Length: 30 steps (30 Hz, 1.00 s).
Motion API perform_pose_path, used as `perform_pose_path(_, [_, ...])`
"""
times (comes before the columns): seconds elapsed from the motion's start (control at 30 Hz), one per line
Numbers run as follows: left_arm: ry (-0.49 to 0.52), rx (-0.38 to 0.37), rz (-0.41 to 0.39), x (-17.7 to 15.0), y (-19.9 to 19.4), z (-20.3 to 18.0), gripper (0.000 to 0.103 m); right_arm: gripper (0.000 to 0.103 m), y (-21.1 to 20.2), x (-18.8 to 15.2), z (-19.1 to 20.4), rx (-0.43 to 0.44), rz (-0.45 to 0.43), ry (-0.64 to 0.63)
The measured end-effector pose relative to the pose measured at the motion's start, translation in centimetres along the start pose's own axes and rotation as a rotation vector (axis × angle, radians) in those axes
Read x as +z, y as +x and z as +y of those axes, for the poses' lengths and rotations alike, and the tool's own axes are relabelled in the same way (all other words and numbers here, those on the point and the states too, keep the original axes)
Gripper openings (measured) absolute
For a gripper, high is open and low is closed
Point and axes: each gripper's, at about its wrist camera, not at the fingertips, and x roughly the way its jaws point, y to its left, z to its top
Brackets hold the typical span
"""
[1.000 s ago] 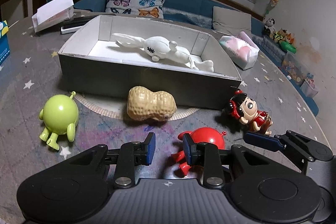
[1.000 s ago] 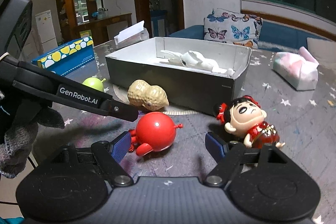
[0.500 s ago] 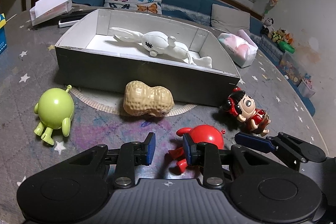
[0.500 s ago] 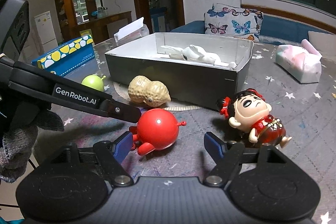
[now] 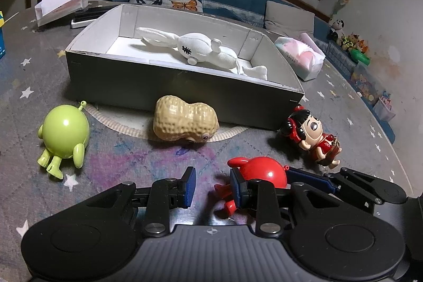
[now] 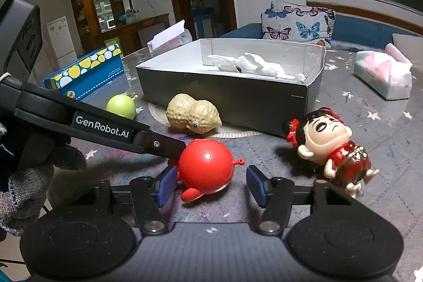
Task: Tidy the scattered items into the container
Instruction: 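Close the left gripper on the red round toy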
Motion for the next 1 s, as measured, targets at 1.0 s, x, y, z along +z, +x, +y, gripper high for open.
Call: perform_pose_path(1.0, [-0.053,-0.200,0.052,0.46,-0.15,0.64,0.032,0.050,0.78,-0.23,-0.72,0.004,0.002,0.037])
